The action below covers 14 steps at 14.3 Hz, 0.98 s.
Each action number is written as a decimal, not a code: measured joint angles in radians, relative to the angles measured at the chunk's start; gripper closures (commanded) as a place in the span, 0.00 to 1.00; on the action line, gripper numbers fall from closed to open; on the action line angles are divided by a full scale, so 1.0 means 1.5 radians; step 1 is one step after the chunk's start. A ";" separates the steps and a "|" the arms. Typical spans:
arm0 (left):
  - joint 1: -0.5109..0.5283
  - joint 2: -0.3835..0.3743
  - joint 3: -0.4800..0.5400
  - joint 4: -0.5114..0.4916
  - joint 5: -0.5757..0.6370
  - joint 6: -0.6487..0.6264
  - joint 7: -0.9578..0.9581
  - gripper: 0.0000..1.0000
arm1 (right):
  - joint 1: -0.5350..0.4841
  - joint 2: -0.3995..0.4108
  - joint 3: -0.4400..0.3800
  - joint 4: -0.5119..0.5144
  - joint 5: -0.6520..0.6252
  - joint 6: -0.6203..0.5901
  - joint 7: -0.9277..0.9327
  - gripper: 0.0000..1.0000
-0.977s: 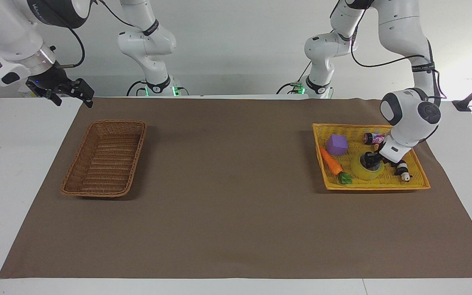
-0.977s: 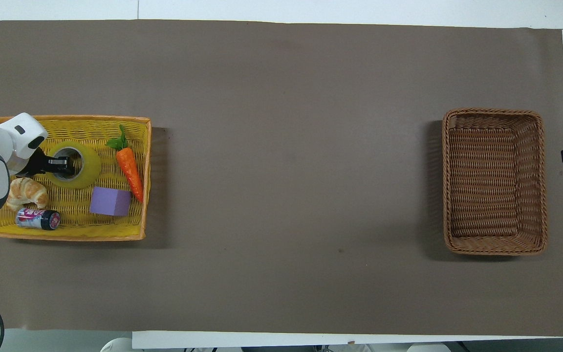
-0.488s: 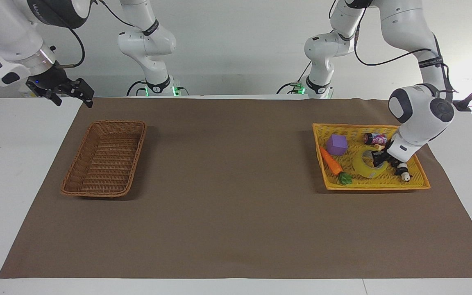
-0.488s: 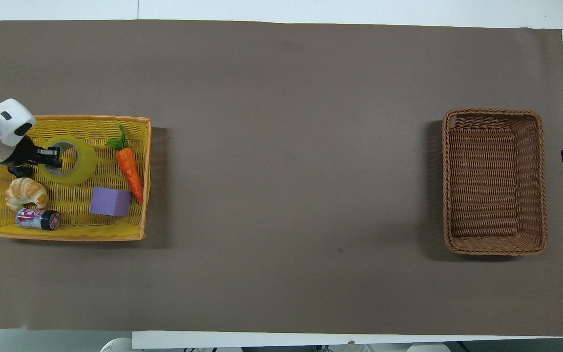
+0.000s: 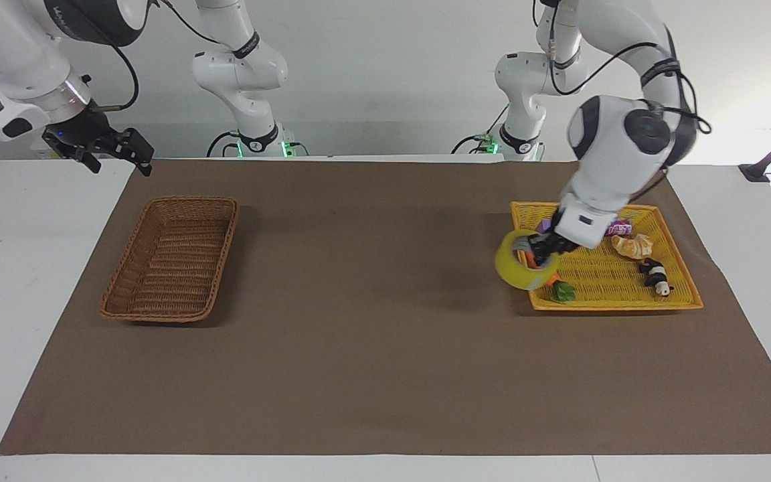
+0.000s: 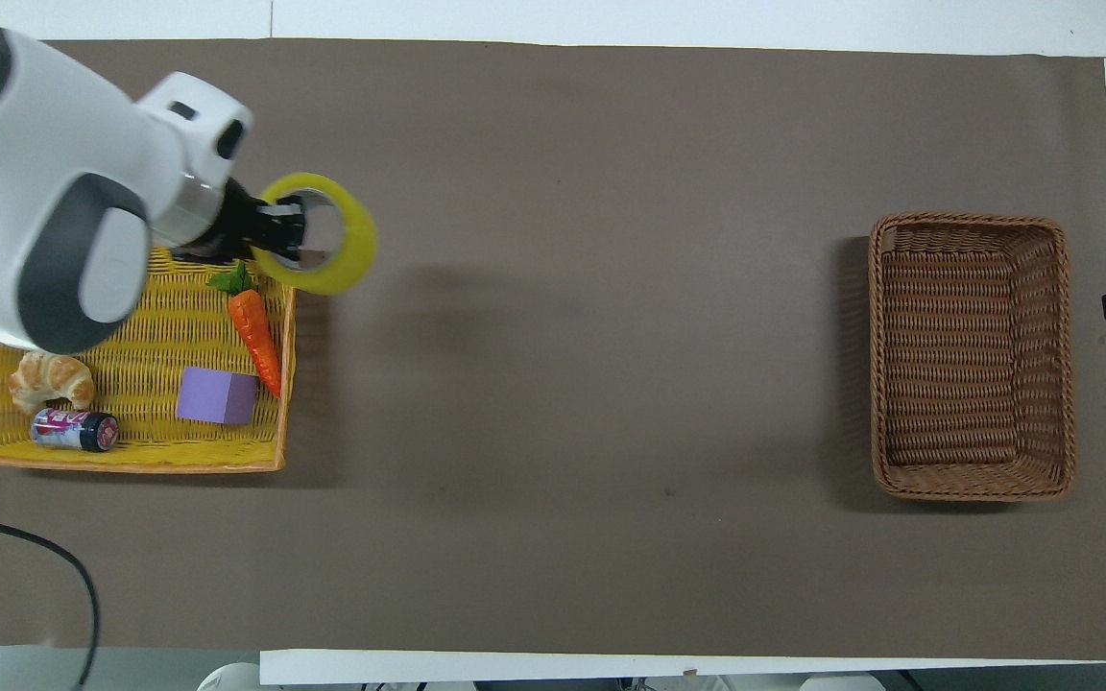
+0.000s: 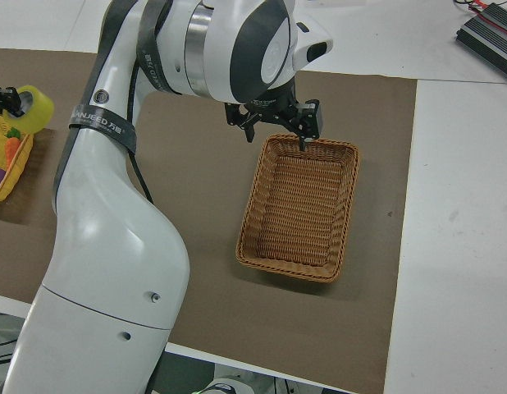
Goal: Move tape to another basket
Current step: 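Lift the tape with the left gripper while the right gripper reaches over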
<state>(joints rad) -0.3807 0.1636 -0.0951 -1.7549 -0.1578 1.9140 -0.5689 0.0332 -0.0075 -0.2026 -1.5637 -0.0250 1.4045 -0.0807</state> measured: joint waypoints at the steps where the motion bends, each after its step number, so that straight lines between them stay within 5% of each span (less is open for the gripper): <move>1: -0.040 0.000 0.000 0.001 -0.034 0.000 -0.038 1.00 | 0.000 0.000 0.000 0.000 0.000 0.000 0.000 0.01; 4: -0.084 0.000 0.000 0.020 -0.086 0.000 -0.096 1.00 | 0.000 0.000 0.000 0.000 0.000 0.000 0.000 0.01; 9: -0.037 0.005 0.023 0.021 -0.091 -0.001 -0.061 1.00 | 0.001 0.000 0.002 0.000 0.016 -0.003 -0.038 0.01; 14: -0.041 0.006 0.016 0.020 -0.091 -0.003 -0.059 1.00 | 0.024 0.000 0.022 -0.043 0.351 0.064 -0.073 0.00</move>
<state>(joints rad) -0.4420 0.1720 -0.0710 -1.7243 -0.2945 1.9095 -0.6582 0.0689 -0.0073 -0.1688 -1.6289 0.5009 1.5009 -0.1910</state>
